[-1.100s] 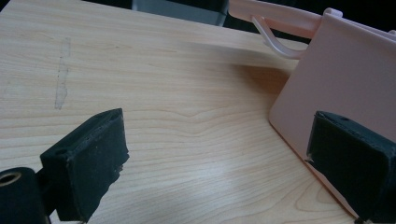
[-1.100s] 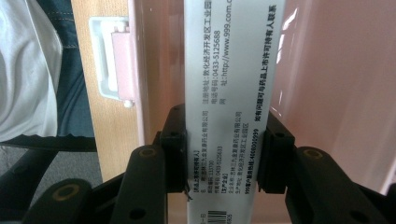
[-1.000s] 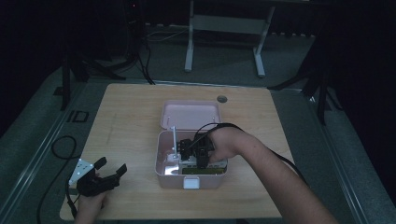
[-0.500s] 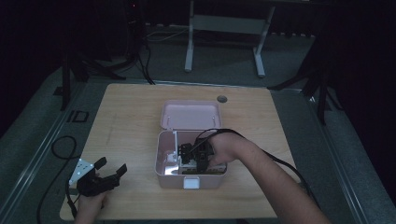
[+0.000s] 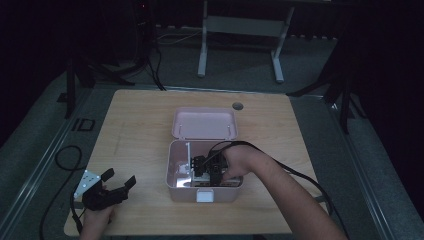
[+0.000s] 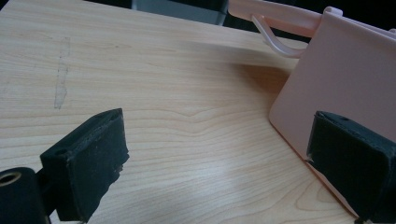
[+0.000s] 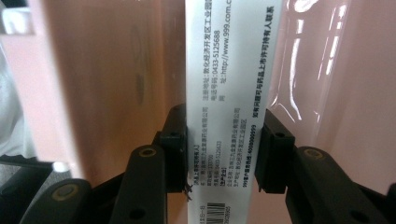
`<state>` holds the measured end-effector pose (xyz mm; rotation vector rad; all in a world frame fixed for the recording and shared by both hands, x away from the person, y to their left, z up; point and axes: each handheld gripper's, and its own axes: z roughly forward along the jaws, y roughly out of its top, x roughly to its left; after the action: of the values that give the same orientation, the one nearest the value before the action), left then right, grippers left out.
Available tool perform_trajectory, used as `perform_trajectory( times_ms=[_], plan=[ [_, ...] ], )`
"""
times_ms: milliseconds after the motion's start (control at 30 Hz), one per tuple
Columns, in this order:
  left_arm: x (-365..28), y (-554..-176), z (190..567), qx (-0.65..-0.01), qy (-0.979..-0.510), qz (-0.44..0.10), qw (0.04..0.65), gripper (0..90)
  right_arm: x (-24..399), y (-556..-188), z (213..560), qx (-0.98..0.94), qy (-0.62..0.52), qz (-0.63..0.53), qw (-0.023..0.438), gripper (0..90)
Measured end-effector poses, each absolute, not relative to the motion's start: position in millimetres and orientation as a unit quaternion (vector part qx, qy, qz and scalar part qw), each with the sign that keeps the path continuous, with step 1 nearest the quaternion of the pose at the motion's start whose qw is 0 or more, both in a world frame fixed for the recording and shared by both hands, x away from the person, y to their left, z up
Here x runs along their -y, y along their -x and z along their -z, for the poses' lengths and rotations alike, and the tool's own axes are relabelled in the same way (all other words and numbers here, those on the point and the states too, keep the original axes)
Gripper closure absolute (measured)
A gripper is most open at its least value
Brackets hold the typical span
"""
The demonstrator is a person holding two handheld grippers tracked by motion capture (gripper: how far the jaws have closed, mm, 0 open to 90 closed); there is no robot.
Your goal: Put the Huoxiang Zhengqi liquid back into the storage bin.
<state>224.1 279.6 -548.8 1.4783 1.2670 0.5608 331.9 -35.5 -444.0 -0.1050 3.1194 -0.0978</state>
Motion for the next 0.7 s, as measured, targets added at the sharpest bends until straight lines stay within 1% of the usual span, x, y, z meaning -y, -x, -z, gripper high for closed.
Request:
perform_trajectory(
  times_ms=[467, 700],
  plan=[
    [-279.7, -223.9, 548.6, -0.530, -0.618, -0.235, 0.530, 5.2, 36.1, -333.6, 448.6, -0.999, 0.036, 0.022, 0.006, 60.9],
    [-279.7, -223.8, 548.4, -0.530, -0.618, -0.236, 0.530, 5.2, 35.8, -334.8, 447.8, -0.999, 0.031, 0.030, 0.002, 57.3]
  ],
)
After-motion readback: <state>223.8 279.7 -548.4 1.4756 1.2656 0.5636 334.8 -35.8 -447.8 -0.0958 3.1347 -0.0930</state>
